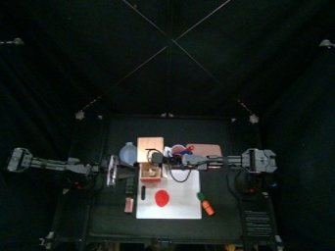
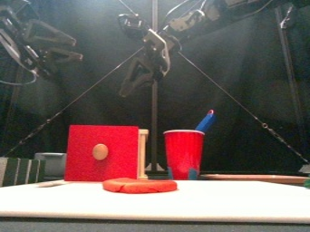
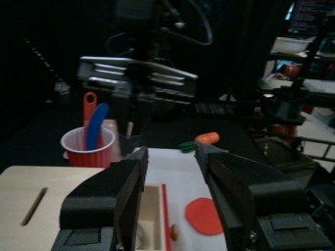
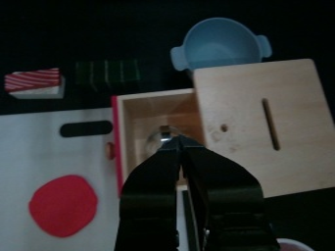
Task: Get the cutter from the drawer then cut the dough then place the extra dough in the bowl
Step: Place the cutter on the board
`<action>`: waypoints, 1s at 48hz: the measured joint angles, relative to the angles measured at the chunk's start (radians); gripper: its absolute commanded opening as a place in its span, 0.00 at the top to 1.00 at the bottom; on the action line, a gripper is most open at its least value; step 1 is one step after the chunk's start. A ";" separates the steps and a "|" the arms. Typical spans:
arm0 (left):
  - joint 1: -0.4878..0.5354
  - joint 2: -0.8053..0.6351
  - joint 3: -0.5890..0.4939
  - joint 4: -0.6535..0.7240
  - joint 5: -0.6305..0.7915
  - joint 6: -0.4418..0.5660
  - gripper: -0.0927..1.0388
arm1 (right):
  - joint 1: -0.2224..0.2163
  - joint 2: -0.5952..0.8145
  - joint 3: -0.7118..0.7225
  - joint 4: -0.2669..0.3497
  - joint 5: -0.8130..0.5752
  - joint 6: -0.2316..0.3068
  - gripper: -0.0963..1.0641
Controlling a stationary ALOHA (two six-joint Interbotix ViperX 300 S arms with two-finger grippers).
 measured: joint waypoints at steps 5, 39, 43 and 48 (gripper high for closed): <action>0.002 0.000 0.003 0.034 0.000 -0.002 0.20 | -0.008 0.044 -0.025 0.000 0.006 -0.002 0.27; -0.071 0.000 0.051 0.043 0.000 -0.008 0.20 | -0.028 0.215 -0.097 -0.064 0.003 -0.005 0.29; -0.077 0.000 0.061 0.043 0.000 -0.008 0.20 | -0.028 0.221 -0.097 -0.071 0.003 0.000 0.36; -0.078 0.000 0.064 0.040 0.002 -0.009 0.20 | -0.028 0.227 -0.106 -0.072 0.003 0.000 0.46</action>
